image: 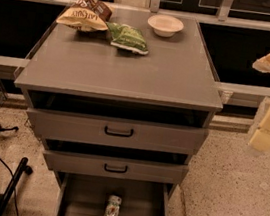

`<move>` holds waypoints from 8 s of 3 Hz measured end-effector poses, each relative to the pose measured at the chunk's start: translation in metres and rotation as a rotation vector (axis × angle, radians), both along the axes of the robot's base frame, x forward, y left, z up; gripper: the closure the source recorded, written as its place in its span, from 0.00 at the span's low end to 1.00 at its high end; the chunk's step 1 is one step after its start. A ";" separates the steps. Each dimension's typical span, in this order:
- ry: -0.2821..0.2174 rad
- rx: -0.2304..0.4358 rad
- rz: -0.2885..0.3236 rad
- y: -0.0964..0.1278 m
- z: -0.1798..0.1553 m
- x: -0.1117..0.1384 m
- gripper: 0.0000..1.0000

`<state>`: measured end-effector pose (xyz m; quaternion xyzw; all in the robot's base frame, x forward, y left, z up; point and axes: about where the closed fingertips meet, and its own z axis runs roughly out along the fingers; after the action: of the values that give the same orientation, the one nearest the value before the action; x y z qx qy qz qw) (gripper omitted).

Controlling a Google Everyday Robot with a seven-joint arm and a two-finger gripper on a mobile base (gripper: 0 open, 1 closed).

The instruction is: Pick 7up can from bottom drawer and place on counter

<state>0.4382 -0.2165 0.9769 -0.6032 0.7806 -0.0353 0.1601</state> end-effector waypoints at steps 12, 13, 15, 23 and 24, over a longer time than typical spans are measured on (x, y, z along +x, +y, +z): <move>0.324 0.464 -0.937 0.091 -0.370 0.000 0.00; 0.300 0.515 -1.013 0.102 -0.402 0.006 0.00; 0.248 0.570 -1.071 0.123 -0.438 0.028 0.00; 0.445 0.703 -1.176 0.190 -0.663 0.069 0.00; 0.448 0.702 -1.180 0.190 -0.666 0.069 0.00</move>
Offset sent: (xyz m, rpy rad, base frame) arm 0.0086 -0.0039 -0.0123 0.0178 0.0097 -0.0439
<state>0.5071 -0.0269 0.3109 0.0130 0.9556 0.2616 0.1350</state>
